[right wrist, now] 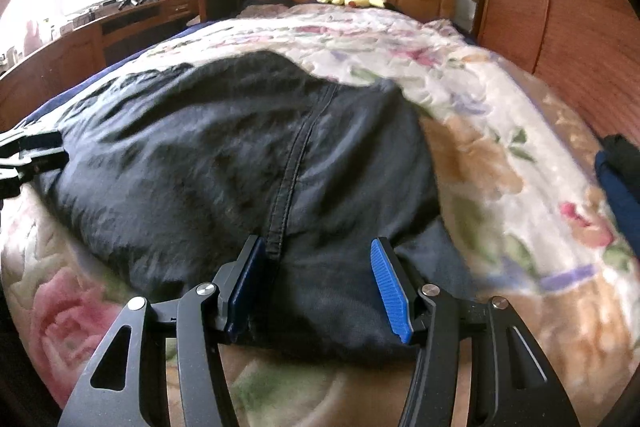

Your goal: Fold large clothes

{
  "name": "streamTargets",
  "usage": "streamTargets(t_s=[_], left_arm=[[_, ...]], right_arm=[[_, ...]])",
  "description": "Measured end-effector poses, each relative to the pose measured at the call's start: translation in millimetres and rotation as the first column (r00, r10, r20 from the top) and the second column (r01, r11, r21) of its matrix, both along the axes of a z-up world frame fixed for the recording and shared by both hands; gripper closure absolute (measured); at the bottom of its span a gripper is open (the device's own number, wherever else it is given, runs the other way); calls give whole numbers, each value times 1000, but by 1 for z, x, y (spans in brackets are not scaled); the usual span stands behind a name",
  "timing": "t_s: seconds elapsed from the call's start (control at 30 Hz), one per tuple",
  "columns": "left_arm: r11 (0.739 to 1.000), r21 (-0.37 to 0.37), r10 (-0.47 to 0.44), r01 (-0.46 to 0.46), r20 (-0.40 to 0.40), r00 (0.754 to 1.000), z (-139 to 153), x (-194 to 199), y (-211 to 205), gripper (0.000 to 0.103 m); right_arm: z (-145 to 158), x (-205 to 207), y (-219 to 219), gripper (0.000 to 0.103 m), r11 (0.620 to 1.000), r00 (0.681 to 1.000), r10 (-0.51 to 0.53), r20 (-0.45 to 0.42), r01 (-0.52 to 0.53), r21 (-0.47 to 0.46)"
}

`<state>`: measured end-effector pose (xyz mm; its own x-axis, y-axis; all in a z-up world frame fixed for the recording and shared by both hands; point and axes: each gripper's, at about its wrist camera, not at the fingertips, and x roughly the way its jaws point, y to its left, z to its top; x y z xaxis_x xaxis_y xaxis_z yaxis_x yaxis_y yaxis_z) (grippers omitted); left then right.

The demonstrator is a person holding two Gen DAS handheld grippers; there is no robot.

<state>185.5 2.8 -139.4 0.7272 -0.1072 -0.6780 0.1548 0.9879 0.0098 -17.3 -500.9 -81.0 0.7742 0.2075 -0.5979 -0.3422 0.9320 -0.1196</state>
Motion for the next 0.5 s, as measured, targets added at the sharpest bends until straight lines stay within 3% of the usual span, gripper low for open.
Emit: streamTargets(t_s=[0.17,0.37,0.5], left_arm=[[1000,-11,-5,5,-8,1000,-5,3,1,33],[999,-24,-36,36,-2,999,-3,6,3,33],[997,-42,-66,66,2,998,0,2,6,33]], right_arm=[[19,5,-12,37,999,999,-47,0,47,-5],[9,25,-32,35,986,979,-168,-114,168,-10],[0,36,-43,35,977,958,-162,-238,189,96]])
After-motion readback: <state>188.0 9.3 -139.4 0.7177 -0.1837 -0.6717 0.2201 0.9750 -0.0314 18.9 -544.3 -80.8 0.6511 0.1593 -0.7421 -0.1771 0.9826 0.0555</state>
